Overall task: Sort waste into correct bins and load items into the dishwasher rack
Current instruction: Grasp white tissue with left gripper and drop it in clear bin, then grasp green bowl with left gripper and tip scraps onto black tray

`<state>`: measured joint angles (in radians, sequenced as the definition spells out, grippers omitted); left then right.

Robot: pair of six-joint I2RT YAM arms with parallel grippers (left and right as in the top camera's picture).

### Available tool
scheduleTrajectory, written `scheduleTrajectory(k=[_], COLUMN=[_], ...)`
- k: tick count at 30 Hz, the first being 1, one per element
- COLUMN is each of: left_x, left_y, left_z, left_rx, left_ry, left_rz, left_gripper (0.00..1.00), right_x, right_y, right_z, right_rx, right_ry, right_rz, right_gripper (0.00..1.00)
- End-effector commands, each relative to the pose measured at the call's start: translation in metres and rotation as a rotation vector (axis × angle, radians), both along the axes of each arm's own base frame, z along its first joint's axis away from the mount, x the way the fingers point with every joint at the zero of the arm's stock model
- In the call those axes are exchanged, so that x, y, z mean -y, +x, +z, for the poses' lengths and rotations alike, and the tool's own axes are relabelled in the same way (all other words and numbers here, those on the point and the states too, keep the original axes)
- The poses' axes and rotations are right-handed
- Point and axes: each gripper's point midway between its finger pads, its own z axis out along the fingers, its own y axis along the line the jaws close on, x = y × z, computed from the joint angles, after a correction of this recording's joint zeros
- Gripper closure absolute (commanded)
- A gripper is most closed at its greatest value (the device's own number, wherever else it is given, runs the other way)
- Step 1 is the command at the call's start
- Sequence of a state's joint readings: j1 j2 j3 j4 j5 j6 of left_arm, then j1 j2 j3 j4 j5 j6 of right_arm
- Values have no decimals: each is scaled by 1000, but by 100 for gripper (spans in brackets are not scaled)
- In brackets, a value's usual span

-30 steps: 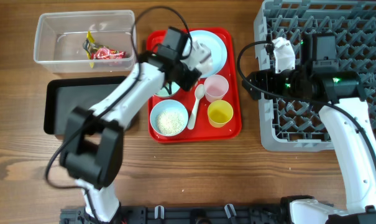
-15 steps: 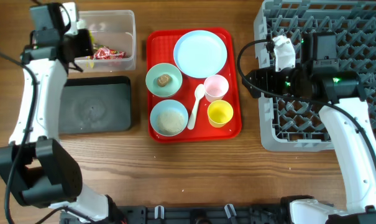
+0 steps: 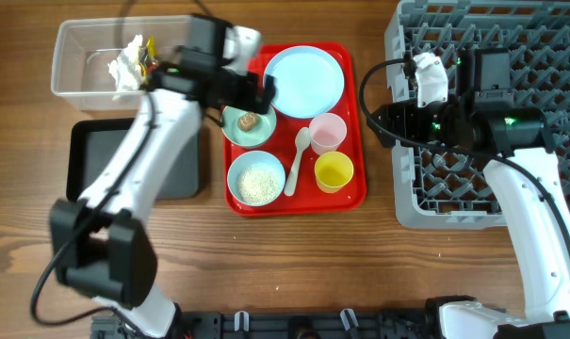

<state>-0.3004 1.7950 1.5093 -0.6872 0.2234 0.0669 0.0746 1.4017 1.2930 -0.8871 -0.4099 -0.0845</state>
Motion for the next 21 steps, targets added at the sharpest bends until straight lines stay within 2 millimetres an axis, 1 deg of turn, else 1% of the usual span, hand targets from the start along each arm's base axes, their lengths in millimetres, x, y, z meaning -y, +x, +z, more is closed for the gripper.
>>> scheduleTrajectory(k=[1,3,4,5,6,8,10,13,15,17,18,19,21], left_x=[34,42,40,41,42,47,49,49,49,49,49,48,47], left_y=[-10,-16,-18,-20,-22,-26,-26,-24,-24,-25,-25,-26,-30], left_z=[-60,-93,-112,-120,-126,-134,-136,-135,-135,-134,-131,-123,-99], left_rx=[-130,-196,-240,-264,-277,-293,-293,-285,-284,-286,-283,-276,-261], left_ry=[36,67,93,91,94,104,105,101,101,102,101,98,91], left_rz=[-78,-79,-24,-20,-20,-33,-37,-37,-37,-37,-36,-37,-37], left_gripper=[26,48,48,50,51,60,77,94,96,96,96,96,96], right_x=[2,2,2,2,2,2,2,2,2,2,2,2,2], right_y=[4,4,4,4,4,5,6,6,7,7,7,7,7], right_z=[4,4,4,4,4,5,5,5,6,6,6,6,6], right_rx=[21,21,20,20,21,24,27,30,35,35,35,35,38], right_ry=[-11,-11,-11,-11,-11,-11,-11,-11,-10,-11,-11,-11,-11], right_rz=[-1,-1,-1,-1,-1,-1,-1,-1,-1,-1,-1,-1,-1], right_gripper=[10,10,9,10,10,9,9,10,9,9,10,10,10])
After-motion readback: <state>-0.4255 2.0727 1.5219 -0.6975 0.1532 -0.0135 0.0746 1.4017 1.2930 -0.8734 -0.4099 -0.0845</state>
